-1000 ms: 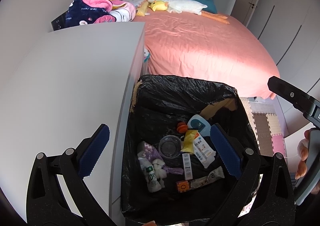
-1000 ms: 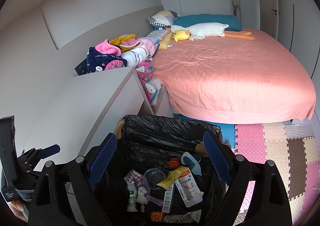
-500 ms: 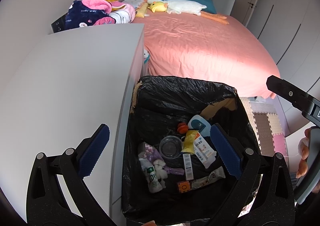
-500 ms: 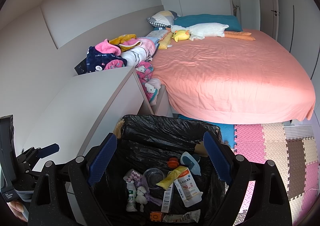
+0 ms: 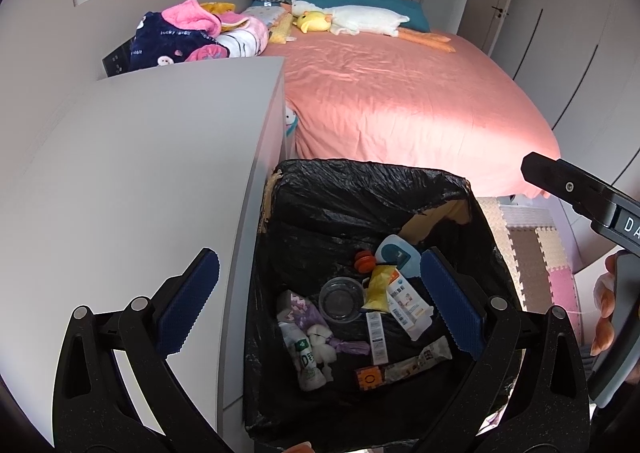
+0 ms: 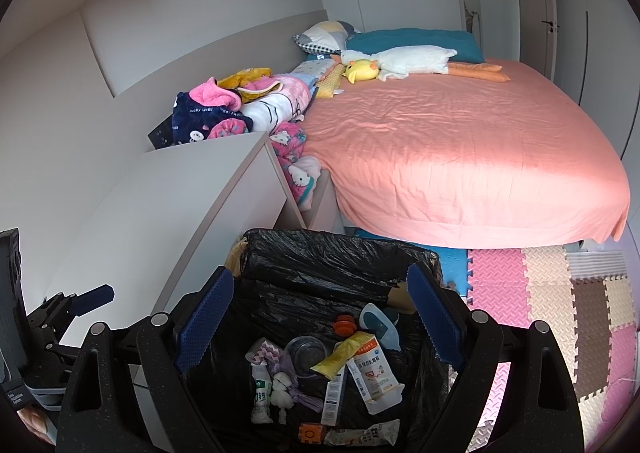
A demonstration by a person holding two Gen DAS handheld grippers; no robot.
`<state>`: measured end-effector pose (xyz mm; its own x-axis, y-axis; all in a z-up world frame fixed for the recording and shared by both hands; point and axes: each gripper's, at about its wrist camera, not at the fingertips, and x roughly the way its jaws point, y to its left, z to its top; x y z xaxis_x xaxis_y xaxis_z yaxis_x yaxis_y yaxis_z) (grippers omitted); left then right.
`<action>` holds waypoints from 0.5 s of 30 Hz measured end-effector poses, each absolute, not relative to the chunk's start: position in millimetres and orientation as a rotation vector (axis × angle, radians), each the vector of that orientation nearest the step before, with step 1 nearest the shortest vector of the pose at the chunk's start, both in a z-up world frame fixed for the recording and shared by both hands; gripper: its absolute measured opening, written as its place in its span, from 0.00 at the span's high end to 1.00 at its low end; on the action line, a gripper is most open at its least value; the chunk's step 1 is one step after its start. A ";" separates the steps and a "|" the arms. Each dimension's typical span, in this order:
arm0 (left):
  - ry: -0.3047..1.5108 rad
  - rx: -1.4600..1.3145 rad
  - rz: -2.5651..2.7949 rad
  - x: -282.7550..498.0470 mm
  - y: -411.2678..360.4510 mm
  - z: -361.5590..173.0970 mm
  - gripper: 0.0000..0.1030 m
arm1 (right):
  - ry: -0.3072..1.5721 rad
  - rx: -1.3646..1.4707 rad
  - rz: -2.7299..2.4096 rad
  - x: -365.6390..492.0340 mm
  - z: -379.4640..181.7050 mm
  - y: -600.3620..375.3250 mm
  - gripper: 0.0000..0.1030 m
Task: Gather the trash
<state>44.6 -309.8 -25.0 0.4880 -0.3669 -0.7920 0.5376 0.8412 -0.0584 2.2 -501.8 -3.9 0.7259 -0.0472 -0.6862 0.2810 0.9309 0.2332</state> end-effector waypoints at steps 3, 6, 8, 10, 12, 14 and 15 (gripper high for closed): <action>0.908 0.215 -0.552 45.1 -311.1 -25.6 0.06 | 0.740 0.335 -0.185 1.7 -4.6 -503.3 0.14; 0.905 0.222 -0.550 44.5 -312.2 -24.9 0.06 | 0.739 0.334 -0.185 1.7 -4.5 -503.1 0.14; 0.903 0.218 -0.556 44.5 -311.6 -24.3 0.06 | 0.740 0.335 -0.185 1.8 -4.5 -502.8 0.14; 0.893 0.211 -0.563 43.8 -310.5 -23.5 0.06 | 0.740 0.334 -0.185 0.0 -4.6 -504.9 0.14; 0.871 0.204 -0.568 41.9 -309.1 -21.7 0.06 | 0.740 0.336 -0.185 1.0 -4.6 -504.0 0.14; 0.854 0.205 -0.582 39.5 -309.1 -19.9 0.06 | 0.740 0.336 -0.186 0.2 -4.4 -504.9 0.14; 0.849 0.207 -0.584 38.7 -309.6 -19.2 0.06 | 0.740 0.336 -0.186 -0.4 -4.2 -505.9 0.14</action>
